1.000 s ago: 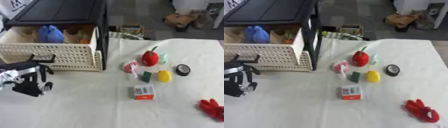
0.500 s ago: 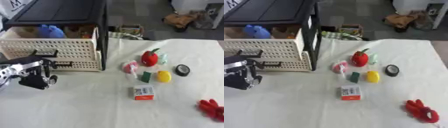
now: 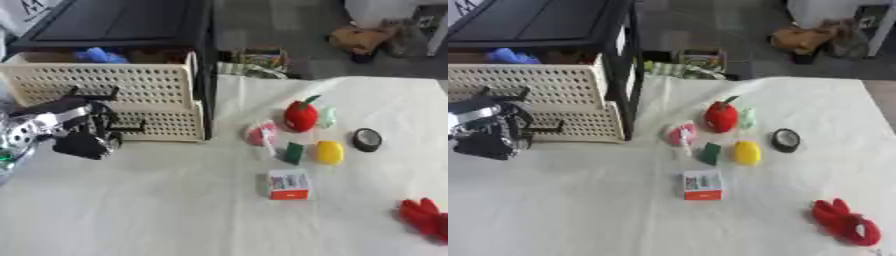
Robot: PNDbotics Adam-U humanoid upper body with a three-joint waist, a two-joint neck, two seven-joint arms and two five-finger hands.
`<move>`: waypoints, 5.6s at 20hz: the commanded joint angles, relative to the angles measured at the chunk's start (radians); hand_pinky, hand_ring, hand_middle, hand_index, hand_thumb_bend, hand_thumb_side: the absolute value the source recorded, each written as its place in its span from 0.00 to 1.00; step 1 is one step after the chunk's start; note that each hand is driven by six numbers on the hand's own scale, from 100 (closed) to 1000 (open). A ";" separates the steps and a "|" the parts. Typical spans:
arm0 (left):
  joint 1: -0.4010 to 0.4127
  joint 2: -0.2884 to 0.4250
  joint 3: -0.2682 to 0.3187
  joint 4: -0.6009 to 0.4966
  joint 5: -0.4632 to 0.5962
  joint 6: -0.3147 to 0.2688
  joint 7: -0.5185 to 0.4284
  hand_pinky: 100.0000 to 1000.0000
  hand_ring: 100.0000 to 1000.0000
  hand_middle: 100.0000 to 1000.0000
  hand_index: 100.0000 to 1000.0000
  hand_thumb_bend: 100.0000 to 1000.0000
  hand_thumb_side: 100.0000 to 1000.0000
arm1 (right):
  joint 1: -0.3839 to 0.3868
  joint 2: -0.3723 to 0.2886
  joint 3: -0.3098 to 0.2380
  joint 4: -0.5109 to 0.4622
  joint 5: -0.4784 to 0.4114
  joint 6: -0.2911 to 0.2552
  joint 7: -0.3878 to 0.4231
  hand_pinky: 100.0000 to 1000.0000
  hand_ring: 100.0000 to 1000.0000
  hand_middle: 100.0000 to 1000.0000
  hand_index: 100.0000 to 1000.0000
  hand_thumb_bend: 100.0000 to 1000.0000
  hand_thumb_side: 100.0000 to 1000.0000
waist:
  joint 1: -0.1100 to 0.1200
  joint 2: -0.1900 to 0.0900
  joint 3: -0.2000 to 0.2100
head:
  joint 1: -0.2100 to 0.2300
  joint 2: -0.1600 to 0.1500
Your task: Pick up objects from table and place into drawer.
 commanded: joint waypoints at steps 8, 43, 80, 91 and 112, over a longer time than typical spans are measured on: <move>-0.034 -0.006 0.014 0.031 0.026 0.006 0.026 0.37 0.35 0.49 0.91 0.01 0.34 | -0.014 -0.019 -0.008 -0.016 -0.009 0.000 0.010 0.81 0.53 0.56 0.78 0.00 0.81 | 0.002 -0.016 -0.003 | 0.005 -0.014; 0.256 -0.207 0.283 -0.368 0.527 -0.507 0.802 0.46 0.27 0.49 0.77 0.00 0.36 | -0.057 -0.044 -0.025 -0.016 0.009 -0.056 -0.053 0.81 0.56 0.59 0.79 0.00 0.80 | -0.031 -0.044 0.027 | -0.042 0.007; 0.337 -0.475 0.315 -0.368 0.535 -0.766 1.053 0.54 0.41 0.57 0.83 0.00 0.64 | -0.045 0.021 -0.054 -0.016 0.053 -0.166 -0.089 0.78 0.56 0.59 0.80 0.00 0.79 | -0.023 -0.047 0.024 | -0.080 0.059; 0.337 -0.480 0.313 -0.368 0.540 -0.771 1.044 0.54 0.41 0.57 0.83 0.00 0.64 | -0.047 0.025 -0.054 -0.016 0.053 -0.165 -0.085 0.77 0.55 0.59 0.80 0.00 0.79 | -0.025 -0.049 0.030 | -0.092 0.095; 0.346 -0.483 0.319 -0.368 0.539 -0.774 1.044 0.55 0.41 0.57 0.83 0.00 0.64 | -0.051 0.039 -0.061 -0.016 0.050 -0.160 -0.087 0.77 0.55 0.58 0.80 0.00 0.78 | -0.034 -0.049 0.045 | -0.096 0.074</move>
